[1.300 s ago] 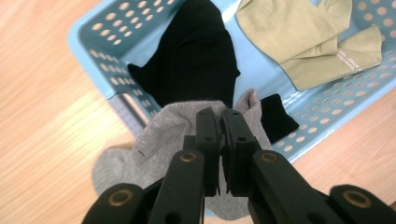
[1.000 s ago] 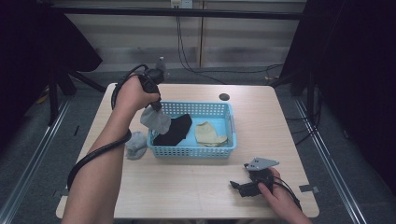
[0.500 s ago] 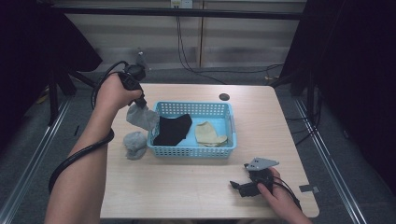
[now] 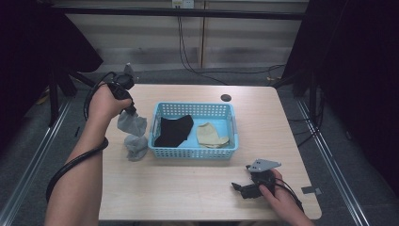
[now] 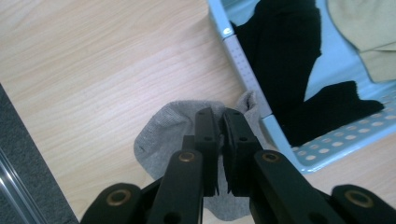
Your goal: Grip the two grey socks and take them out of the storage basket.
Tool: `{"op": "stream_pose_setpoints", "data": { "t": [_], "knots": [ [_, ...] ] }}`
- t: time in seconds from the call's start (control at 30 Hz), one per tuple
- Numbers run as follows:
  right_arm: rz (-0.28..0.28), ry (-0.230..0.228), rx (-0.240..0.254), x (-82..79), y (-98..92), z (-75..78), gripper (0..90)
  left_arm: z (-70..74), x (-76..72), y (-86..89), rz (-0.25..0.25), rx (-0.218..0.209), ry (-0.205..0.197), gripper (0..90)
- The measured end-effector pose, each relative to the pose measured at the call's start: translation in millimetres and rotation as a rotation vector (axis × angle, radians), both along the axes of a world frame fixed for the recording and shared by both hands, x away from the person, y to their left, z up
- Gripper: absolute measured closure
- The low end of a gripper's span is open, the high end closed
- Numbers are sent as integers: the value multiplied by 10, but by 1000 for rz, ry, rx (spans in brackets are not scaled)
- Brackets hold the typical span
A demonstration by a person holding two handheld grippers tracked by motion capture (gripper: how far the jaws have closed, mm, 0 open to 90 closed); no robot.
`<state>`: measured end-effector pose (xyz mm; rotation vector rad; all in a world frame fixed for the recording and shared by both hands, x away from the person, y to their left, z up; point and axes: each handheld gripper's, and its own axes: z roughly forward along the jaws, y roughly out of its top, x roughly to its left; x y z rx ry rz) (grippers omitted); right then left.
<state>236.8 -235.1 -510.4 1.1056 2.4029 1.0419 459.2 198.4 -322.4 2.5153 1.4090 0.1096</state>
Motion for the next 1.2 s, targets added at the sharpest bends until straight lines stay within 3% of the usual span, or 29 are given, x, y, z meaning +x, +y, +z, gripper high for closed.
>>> {"op": "stream_pose_setpoints", "data": {
  "t": [0.07, 0.13, 0.17, 0.27, 0.4, 0.57, 0.67, 0.7, 0.73, 0.87, 0.97, 1.03, 1.2],
  "knots": [
    [0, 0, 0, 0, 0, 0, 114, -49, -13, 41, -7, -4, -15, 800],
    [0, 0, 0, 0, 0, 0, 114, -89, -40, 50, 23, -13, -44, 612],
    [-1, 1, 0, -1, 1, 0, 114, -96, -47, 65, 13, -21, -68, 558],
    [-2, 2, 0, -4, 1, 2, 114, -139, -109, 76, 24, -25, -87, 496],
    [-2, 1, 1, -3, 2, -1, 114, -216, -211, 88, 9, -37, -82, 468],
    [-3, 1, 1, -4, 2, -1, 114, -339, -384, 97, -2, -81, -93, 444],
    [-1, 5, 0, -6, 1, 0, 114, -450, -510, 129, -14, -80, -102, 423],
    [-1, 5, 0, -6, 1, 0, 114, -499, -564, 128, 12, -88, -99, 419],
    [-1, 5, 0, -6, 1, 0, 114, -539, -609, 138, -2, -76, -100, 414],
    [-1, 4, -1, -6, 1, 0, 114, -712, -835, 171, 19, -103, -116, 395],
    [-1, 4, -1, -7, 1, 0, 114, -840, -983, 168, 30, -92, -120, 376],
    [-1, 4, -1, -7, 1, 0, 114, -902, -1042, 184, 38, -117, -121, 360],
    [-1, 3, -1, -9, 2, -1, 115, -942, -1065, 212, 54, -101, -117, 357]
  ]
}}
